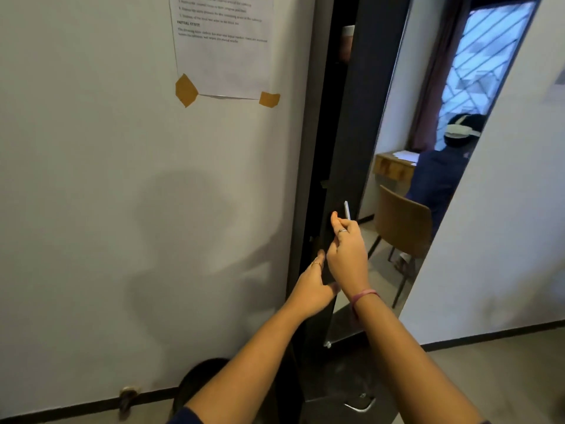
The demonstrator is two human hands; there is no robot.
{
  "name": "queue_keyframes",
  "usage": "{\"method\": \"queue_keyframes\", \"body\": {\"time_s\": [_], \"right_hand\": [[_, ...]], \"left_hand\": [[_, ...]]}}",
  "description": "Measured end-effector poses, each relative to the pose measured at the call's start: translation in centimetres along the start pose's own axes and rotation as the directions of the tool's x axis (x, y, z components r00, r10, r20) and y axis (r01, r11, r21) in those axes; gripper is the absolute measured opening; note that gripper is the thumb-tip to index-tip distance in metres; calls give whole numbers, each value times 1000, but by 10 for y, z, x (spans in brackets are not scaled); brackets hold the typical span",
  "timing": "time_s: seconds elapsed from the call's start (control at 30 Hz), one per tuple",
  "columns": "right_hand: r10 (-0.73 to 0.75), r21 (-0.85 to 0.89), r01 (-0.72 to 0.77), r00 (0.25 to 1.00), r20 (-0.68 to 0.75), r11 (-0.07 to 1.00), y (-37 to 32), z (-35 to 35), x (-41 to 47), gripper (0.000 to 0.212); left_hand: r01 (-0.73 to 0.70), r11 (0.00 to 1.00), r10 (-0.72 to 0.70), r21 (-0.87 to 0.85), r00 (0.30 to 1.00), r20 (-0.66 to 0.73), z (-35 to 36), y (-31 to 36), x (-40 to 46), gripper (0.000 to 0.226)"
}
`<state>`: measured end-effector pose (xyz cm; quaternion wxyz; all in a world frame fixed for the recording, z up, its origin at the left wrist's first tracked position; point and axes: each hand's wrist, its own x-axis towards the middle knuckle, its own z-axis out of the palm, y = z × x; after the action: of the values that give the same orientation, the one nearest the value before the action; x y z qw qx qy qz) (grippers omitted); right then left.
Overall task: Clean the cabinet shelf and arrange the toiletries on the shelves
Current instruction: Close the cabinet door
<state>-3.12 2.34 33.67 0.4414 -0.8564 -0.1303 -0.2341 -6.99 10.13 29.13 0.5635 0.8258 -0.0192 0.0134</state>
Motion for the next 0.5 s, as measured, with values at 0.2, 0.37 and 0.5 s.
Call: {"method": "queue_keyframes", "body": {"time_s": [0.2,0.37,0.5], "right_hand": [[-47,-115,53,998,52,992,4,17,21,48],[-75,-180,88,994,77,980,10,24,37,42],[-123,-214,137,989,80,967,16,30,47,40]], "left_hand": [[14,998,-14,-55,1000,-12,-6,-2,20,83],[40,996,-44,-82,998,-38,-9,-5,41,80],[89,991,-97,-99,992,-86,-10,-10,55,74]]}}
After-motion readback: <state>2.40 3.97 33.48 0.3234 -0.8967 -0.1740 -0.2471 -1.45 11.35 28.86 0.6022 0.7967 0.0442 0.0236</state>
